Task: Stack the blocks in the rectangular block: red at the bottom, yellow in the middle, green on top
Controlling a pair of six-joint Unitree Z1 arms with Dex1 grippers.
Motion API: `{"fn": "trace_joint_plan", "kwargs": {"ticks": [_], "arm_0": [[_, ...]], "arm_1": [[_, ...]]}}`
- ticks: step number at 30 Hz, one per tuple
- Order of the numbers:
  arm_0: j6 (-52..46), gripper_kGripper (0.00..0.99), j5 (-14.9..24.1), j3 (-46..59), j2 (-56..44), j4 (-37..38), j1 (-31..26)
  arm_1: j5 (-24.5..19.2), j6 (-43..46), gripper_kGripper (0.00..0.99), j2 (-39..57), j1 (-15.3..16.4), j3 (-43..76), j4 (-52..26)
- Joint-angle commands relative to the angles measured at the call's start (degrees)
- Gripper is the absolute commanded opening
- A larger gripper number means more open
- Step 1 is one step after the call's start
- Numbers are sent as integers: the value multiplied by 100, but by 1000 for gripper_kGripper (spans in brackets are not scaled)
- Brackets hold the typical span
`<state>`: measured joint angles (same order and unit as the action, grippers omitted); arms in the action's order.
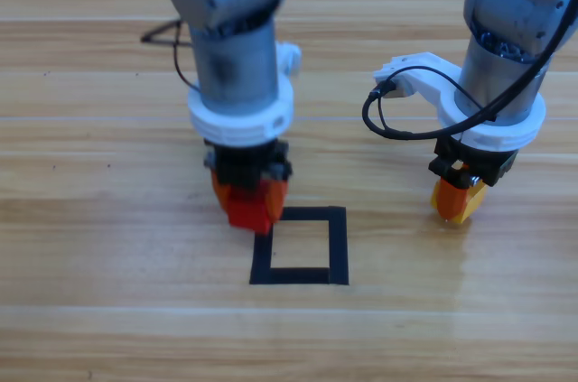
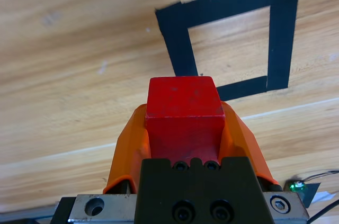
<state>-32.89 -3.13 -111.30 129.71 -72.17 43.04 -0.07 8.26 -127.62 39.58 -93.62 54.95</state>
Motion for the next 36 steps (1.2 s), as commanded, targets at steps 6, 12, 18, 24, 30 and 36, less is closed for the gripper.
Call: {"fn": "trace_joint_plan", "kwargs": {"ticks": [6, 12, 18, 24, 30, 36], "arm_0": [[-622, 0, -135, 56, 573, -8, 574], [-912, 0, -232, -41, 652, 36, 609], [-982, 0, -258, -393, 810, 150, 609], [-1000, 0, -223, -612, 960, 247, 609], [-1000, 0, -170, -621, 1056, 326, 609], [-1000, 0, -100, -568, 1065, 353, 592]], "arm_1": [[130, 0, 21, 105, -162, 90, 77], [122, 9, 21, 105, -170, 98, 77], [122, 9, 21, 105, -170, 107, 77], [122, 9, 21, 105, -232, 116, 77], [122, 9, 21, 96, -241, 116, 77], [122, 9, 21, 96, -241, 116, 77]]}}
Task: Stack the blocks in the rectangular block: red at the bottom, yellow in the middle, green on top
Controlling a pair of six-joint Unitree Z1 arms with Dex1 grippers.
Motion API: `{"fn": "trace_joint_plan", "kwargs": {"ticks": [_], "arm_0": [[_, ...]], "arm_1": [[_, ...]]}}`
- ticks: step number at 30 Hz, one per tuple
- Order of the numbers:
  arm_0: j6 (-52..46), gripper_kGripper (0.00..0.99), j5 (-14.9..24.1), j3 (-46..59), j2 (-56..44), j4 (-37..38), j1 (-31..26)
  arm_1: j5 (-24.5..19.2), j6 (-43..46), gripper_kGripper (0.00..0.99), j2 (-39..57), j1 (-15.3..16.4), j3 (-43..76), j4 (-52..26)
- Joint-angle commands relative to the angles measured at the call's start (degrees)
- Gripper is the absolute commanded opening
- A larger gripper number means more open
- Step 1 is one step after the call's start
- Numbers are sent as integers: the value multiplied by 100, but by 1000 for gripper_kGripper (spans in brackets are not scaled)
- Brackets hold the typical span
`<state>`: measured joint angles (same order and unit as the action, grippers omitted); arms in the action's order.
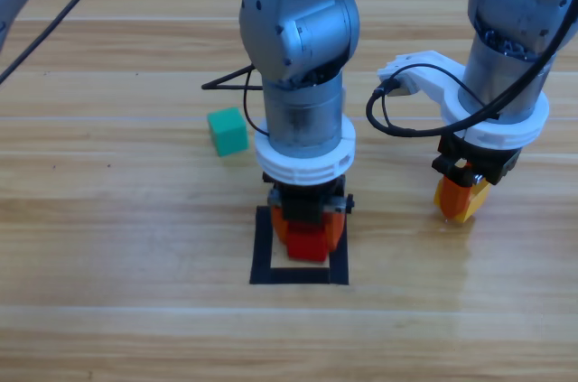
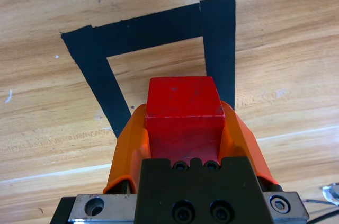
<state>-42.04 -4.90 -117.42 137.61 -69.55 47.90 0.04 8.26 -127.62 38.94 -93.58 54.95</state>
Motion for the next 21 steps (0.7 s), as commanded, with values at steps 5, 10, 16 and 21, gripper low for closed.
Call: {"fn": "trace_joint_plan", "kwargs": {"ticks": [5, 10, 16, 21], "arm_0": [[-68, 0, 77, 61, 258, 144, 71], [-33, 0, 77, 70, 258, 152, 62], [-6, 0, 77, 167, 205, 170, 27], [-68, 0, 77, 264, 161, 170, -35]], "arm_1": [[119, 9, 21, 97, -176, 103, 77], [119, 9, 21, 88, -176, 112, 77], [119, 9, 21, 88, -176, 103, 77], [119, 9, 21, 88, -176, 112, 68]]}}
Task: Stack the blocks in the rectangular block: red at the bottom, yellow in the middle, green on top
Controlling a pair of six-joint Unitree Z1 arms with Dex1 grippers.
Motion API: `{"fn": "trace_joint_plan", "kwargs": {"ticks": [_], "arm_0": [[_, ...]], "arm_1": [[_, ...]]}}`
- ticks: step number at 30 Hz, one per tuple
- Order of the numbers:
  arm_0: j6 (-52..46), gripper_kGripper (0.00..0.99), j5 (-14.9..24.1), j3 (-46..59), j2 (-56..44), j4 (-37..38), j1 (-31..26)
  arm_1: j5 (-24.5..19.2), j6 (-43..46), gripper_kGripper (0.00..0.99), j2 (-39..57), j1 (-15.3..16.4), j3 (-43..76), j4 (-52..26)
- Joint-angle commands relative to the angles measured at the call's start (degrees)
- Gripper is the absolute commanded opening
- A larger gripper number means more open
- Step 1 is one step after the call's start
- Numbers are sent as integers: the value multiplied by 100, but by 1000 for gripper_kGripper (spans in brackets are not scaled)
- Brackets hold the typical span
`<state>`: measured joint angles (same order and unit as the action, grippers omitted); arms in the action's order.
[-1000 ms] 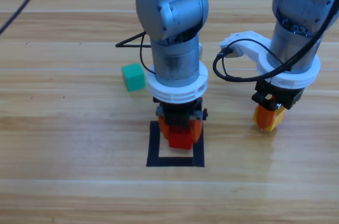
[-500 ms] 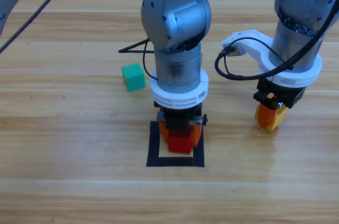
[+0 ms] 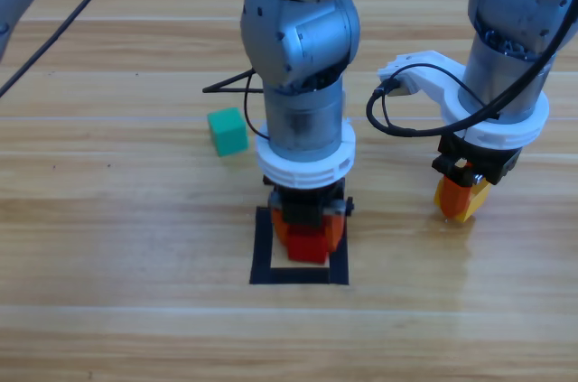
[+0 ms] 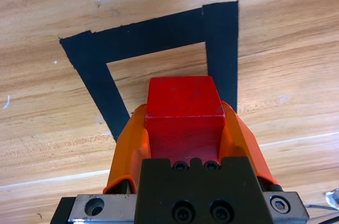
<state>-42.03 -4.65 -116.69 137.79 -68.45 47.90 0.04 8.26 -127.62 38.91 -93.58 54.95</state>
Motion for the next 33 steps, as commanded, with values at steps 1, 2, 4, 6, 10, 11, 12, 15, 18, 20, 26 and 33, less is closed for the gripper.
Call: {"fn": "trace_joint_plan", "kwargs": {"ticks": [1, 2, 4, 6, 10, 11, 12, 15, 18, 20, 26, 33], "arm_0": [[-68, 0, 61, 199, 135, 68, -52], [-68, 0, 70, 199, 135, 60, -70], [-68, 0, 87, 243, 91, 60, -96], [-51, 0, 131, 269, 38, 60, -114], [-51, 0, 175, 296, -6, 68, -123], [-51, 0, 175, 304, -15, 60, -123], [-51, 0, 175, 304, -15, 60, -123], [-51, 0, 166, 304, -6, 60, -123], [-51, 0, 166, 304, -6, 60, -123], [-51, 0, 140, 278, 11, 68, -123], [90, 264, 70, 181, -32, 77, -61], [134, 990, 61, 269, -375, 60, -52]], "arm_1": [[119, 18, 21, 88, -173, 112, 77], [119, 18, 21, 88, -173, 112, 77], [119, 26, 21, 79, -173, 112, 77], [128, 26, 21, 79, -173, 112, 68], [128, 35, 21, 70, -173, 112, 77], [128, 35, 21, 70, -173, 112, 77], [128, 35, 21, 70, -173, 112, 77], [136, 44, 21, 70, -173, 112, 68], [136, 53, 21, 70, -173, 112, 77], [136, 53, 21, 70, -173, 112, 68], [136, 62, 21, 70, -173, 112, 68], [136, 62, 21, 70, -173, 121, 77]]}}
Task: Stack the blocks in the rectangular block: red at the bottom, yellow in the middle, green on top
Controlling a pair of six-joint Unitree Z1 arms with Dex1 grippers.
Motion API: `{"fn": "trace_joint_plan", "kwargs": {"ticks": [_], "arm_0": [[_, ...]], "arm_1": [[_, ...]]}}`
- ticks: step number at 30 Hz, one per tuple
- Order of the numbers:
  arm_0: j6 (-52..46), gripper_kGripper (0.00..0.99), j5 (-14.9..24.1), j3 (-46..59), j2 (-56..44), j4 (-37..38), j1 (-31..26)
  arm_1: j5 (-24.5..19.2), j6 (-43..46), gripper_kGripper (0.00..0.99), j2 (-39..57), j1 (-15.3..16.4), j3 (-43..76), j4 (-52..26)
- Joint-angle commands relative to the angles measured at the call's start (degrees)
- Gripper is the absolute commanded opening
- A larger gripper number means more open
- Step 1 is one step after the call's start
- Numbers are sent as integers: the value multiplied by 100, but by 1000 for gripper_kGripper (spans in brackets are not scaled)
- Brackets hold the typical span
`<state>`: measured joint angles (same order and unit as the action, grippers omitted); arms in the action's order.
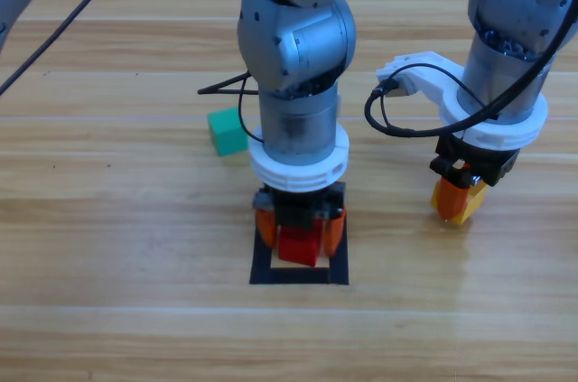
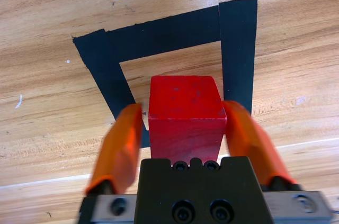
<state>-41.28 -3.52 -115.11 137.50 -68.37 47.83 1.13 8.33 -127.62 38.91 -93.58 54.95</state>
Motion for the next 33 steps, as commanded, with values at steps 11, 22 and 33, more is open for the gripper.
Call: {"fn": "trace_joint_plan", "kwargs": {"ticks": [11, 22, 33], "arm_0": [[182, 990, 18, -152, -628, 34, -54], [603, 990, 844, -135, -2201, -124, -863], [3179, 990, 994, 1316, -2368, 280, -2700]], "arm_1": [[1, 28, 21, 237, -217, 77, 77], [151, -148, 21, 923, -217, -407, 455], [1267, -1370, 21, 1230, 223, -468, 578]]}}
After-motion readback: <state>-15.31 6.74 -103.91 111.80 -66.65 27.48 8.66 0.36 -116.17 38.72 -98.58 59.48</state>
